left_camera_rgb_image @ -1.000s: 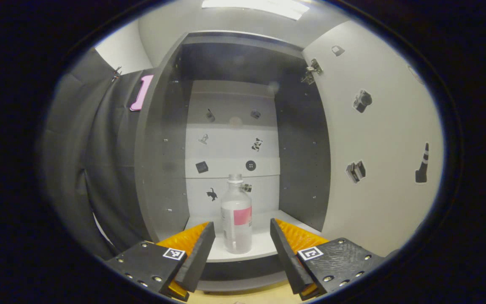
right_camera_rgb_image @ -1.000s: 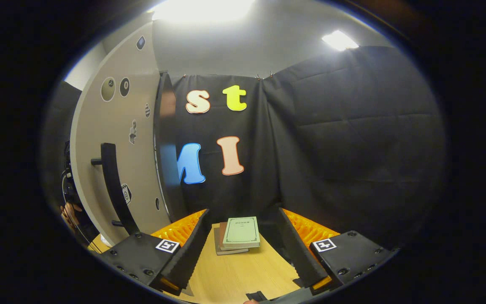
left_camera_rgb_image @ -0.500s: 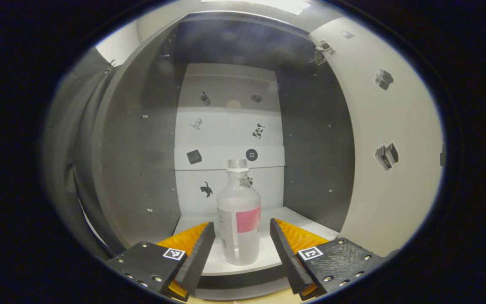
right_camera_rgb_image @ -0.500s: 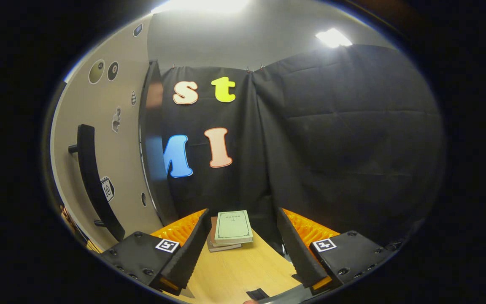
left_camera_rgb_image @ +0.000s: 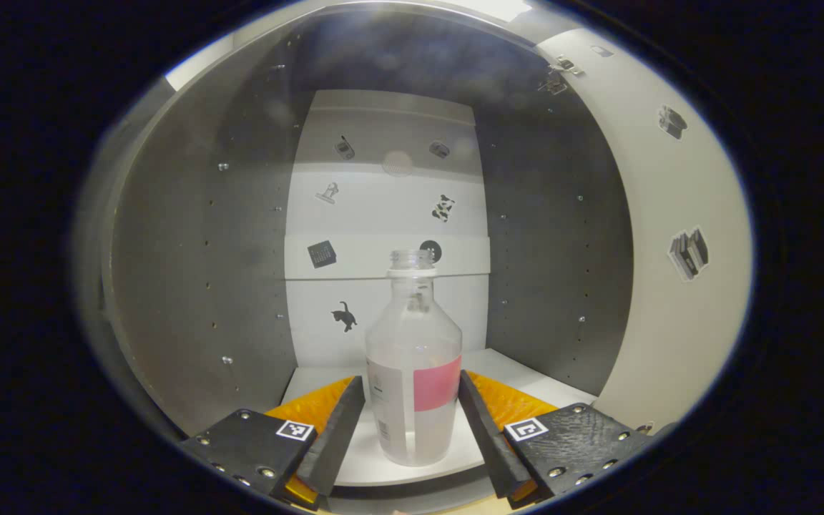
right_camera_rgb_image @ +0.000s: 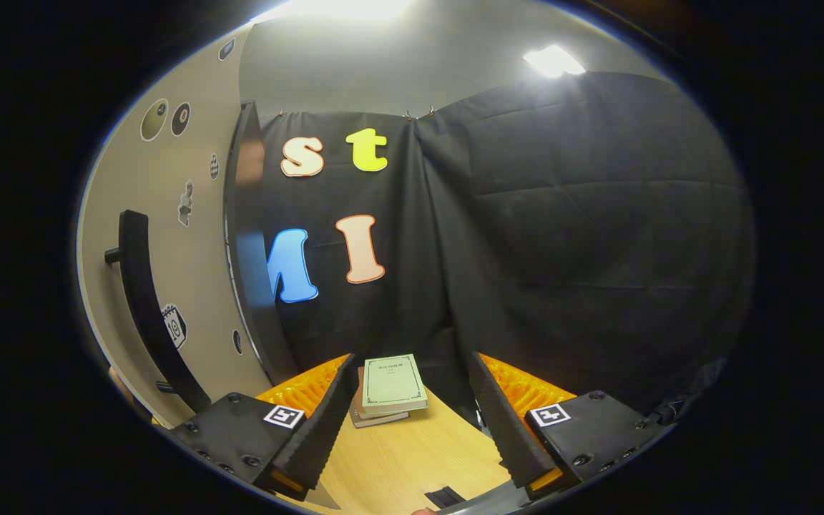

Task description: Open the cabinet door with the right hand, grasp the bottle in the cabinet with the left hand and place it on the coaster, then close the cabinet door with the right hand.

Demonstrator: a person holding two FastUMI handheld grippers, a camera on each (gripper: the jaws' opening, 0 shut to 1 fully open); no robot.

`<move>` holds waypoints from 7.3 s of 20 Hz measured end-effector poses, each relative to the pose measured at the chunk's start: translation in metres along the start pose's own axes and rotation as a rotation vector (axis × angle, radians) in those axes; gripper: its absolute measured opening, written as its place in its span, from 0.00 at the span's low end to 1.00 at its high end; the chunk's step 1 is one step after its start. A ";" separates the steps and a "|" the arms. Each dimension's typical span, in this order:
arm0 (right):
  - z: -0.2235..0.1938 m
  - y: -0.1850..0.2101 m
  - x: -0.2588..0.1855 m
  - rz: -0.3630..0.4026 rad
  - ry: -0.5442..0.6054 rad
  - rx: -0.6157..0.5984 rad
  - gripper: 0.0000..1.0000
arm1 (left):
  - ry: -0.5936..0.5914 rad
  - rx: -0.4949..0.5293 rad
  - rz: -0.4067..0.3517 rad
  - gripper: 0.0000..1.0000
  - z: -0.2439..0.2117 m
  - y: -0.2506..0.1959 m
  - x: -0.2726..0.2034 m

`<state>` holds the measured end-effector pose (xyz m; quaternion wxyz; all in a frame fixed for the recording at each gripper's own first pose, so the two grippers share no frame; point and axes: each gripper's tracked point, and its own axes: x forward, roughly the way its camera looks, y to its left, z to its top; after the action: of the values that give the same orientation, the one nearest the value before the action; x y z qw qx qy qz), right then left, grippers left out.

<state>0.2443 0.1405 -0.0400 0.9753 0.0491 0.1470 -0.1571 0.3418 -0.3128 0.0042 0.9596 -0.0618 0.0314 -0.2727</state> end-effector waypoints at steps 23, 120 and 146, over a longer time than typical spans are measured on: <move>0.002 0.021 -0.005 0.213 0.017 -0.002 0.98 | -0.095 -0.031 0.110 0.72 0.017 0.044 -0.140; 0.030 0.085 -0.045 0.464 -0.046 -0.091 0.98 | -0.040 -0.029 0.473 0.80 -0.041 0.129 -0.413; 0.007 0.240 -0.100 0.702 -0.025 -0.123 0.98 | -0.061 -0.083 0.411 0.78 -0.045 0.222 -0.397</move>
<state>0.2325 0.3953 0.0091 0.9727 0.0361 0.1186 0.1962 0.1164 0.0794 -0.0600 0.9922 -0.1018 0.0253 -0.0676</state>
